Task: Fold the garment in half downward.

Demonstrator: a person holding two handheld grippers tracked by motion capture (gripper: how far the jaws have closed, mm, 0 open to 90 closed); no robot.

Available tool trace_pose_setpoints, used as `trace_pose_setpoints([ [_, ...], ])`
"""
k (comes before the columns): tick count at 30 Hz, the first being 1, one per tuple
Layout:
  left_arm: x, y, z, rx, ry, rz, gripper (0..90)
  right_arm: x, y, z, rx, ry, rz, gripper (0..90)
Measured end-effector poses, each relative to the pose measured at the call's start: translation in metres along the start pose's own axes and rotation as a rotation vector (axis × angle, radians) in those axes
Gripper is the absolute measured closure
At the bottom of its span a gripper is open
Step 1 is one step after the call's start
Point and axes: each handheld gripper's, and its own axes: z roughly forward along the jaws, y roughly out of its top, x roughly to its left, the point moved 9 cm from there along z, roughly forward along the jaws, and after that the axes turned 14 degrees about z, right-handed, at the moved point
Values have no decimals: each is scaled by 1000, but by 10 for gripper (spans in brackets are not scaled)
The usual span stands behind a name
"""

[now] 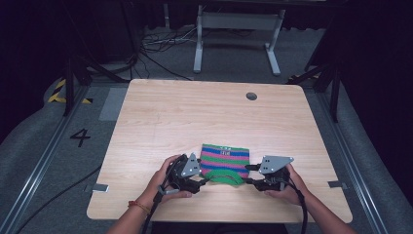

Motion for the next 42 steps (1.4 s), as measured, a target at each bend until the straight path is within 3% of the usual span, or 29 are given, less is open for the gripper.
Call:
trace_pose_setpoints([
  [4, 5, -5, -6, -1, 6, -23, 282, -5, 2, -1, -7, -36, 1, 416],
  [7, 7, -11, -5, 15, 11, -50, 267, -12, -2, -1, 13, -91, -18, 357],
  [12, 9, -18, -8, 56, 6, -23, 242, -17, -4, -5, 23, -95, -6, 311],
  [15, 13, -21, -13, 56, 8, -30, 222, -22, -6, -9, 37, -113, -3, 308],
  [19, 15, -34, -22, 106, 8, -2, 197, -29, -11, -17, 64, -141, -12, 290],
  [20, 16, -38, -25, 115, 19, -13, 197, -32, -13, -19, 78, -149, -13, 279],
  [23, 19, -47, -31, 130, 30, -22, 197, -38, -17, -25, 90, -175, -3, 274],
  [27, 26, -76, -45, 183, 43, -38, 202, -47, -25, -36, 90, -195, 17, 263],
  [28, 26, -76, -45, 183, 43, -38, 202, -47, -25, -36, 90, -195, 17, 263],
  [33, 31, -102, -63, 182, 60, -110, 198, -59, -40, -48, 83, -224, 61, 254],
  [42, 27, -123, -80, 201, 78, -144, 198, -70, -67, -63, 85, -243, 135, 254],
])
